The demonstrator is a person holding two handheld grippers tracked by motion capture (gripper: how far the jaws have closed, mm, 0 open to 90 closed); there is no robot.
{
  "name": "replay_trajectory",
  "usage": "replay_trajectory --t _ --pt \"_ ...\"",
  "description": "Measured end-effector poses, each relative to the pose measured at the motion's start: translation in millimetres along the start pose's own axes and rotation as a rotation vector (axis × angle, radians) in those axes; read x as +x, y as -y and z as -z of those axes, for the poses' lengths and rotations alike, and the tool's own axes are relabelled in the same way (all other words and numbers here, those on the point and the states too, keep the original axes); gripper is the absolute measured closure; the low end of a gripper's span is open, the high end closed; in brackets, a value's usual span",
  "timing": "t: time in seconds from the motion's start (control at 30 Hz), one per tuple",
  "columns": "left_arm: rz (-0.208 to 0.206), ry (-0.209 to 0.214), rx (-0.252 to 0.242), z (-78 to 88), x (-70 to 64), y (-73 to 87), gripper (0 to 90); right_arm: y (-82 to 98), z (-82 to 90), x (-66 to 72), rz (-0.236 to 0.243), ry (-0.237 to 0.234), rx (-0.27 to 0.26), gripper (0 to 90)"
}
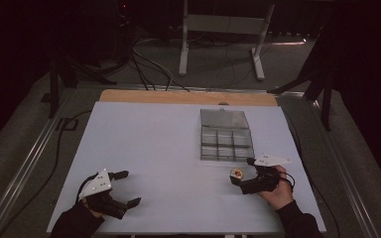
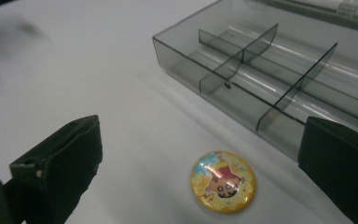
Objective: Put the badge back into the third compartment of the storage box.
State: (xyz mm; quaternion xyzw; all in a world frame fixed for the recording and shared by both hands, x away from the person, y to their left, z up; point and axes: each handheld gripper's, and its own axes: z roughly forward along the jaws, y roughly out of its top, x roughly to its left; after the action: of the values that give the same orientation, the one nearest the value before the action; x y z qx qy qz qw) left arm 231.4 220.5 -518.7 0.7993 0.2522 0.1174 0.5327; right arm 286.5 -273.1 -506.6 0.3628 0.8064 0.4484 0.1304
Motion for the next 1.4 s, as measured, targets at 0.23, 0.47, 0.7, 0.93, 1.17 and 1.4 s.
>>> replay_trajectory --t 0.23,0.47,0.7,0.93,1.17,1.4 --pt "0.001 0.001 -0.003 0.1 0.0 -0.2 0.0 3.0 -6.2 0.5 0.006 0.007 0.05 1.7" --pt "0.003 0.002 -0.003 0.2 0.1 -0.1 0.0 4.7 -11.4 -0.2 0.022 0.025 0.087 4.8" --pt "0.002 0.003 -0.002 0.2 0.0 0.1 0.0 6.3 -15.8 -1.9 0.044 0.032 0.118 7.1" --pt "0.001 0.003 -0.003 0.4 0.0 -0.2 0.0 7.1 -20.1 -3.2 0.064 0.042 0.139 9.7" --pt "0.004 0.003 -0.003 0.4 0.3 -0.1 0.0 8.4 -23.1 -6.7 0.091 0.064 0.167 20.3" --pt "0.002 0.002 -0.002 0.3 0.1 0.2 0.0 9.3 -27.1 -10.8 0.104 0.064 0.193 31.3"
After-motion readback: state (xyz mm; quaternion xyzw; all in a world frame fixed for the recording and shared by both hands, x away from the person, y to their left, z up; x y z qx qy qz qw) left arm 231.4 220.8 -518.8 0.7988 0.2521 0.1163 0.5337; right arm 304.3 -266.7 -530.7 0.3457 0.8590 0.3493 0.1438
